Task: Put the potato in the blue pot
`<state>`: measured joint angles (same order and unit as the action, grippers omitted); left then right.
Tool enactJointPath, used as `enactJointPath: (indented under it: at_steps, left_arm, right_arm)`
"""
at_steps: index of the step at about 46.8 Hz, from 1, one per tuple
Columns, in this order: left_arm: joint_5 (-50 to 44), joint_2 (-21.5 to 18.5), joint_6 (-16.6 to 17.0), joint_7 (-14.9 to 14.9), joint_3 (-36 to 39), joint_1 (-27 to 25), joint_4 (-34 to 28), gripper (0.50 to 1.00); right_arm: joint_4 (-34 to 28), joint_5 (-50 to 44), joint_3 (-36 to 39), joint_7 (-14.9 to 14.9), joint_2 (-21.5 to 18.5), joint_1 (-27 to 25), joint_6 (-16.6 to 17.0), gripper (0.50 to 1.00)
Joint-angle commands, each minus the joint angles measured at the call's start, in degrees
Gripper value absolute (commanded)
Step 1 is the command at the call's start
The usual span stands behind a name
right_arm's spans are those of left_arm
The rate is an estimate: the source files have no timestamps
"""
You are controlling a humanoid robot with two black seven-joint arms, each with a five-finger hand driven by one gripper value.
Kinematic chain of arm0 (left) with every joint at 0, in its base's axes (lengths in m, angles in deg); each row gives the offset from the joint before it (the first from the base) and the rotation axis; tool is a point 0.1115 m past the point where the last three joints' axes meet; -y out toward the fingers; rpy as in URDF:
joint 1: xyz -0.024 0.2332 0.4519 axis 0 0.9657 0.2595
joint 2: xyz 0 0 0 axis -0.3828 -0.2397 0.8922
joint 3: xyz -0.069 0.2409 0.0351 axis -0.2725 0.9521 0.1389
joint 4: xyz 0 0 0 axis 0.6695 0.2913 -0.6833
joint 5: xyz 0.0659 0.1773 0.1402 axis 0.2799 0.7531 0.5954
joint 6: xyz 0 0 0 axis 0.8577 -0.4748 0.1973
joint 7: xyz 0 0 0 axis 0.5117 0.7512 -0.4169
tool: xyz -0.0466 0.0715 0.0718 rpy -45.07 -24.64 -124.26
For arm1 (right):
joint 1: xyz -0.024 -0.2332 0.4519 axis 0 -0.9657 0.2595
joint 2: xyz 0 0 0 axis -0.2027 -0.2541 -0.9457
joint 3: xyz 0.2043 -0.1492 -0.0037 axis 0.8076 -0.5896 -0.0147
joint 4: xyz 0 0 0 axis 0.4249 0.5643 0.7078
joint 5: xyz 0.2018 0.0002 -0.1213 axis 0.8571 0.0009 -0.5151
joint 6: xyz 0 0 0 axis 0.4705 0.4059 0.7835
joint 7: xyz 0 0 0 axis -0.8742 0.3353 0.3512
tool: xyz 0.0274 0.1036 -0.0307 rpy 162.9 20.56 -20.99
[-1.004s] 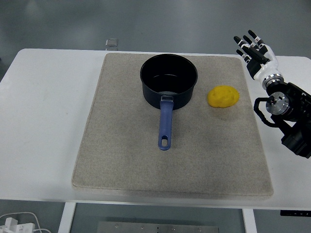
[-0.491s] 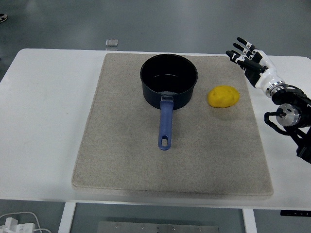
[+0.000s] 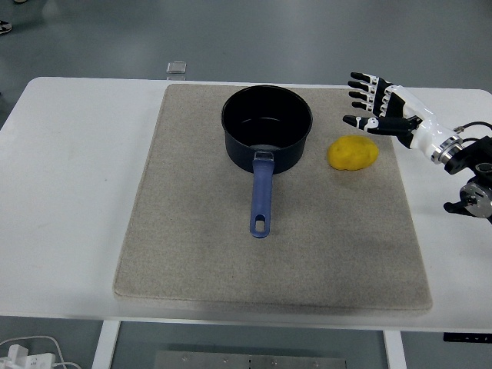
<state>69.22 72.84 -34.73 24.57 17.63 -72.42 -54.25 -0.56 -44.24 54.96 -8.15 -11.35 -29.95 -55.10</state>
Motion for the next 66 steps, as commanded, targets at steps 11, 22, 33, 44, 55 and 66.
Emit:
enactJointPath:
  at_steps: [11,22,33,44,55,66]
  left_arm:
    - [0.00,0.00,0.00,0.00,-0.05,0.09,0.47,0.999]
    - [0.00,0.00,0.00,0.00,0.04,0.00,0.30,0.999]
    - [0.09,0.00,0.00,0.00,0.13,0.00,0.65,0.999]
    - [0.09,0.00,0.00,0.00,0.13,0.00,0.65,0.999]
    - [0.09,0.00,0.00,0.00,0.04,0.00,0.65,0.999]
    - [0.09,0.00,0.09,0.00,0.04,0.00,0.74,0.999]
  right_arm:
    - [0.19,-15.89,-0.94,-3.18,0.02,-0.10,-1.89,0.917]
    - [0.19,-22.50,-5.59,-5.64,1.16,0.08,-7.78,0.909]
    - [0.19,-24.60,-8.14,-5.64,1.25,0.34,-11.12,0.903]
    - [0.10,-25.93,-9.11,-6.87,1.34,0.43,-12.18,0.903]
    - [-0.43,-25.93,-9.11,-7.23,1.34,0.34,-12.01,0.921]
    - [-2.44,-25.93,-9.11,-8.19,1.34,0.26,-11.92,0.921]
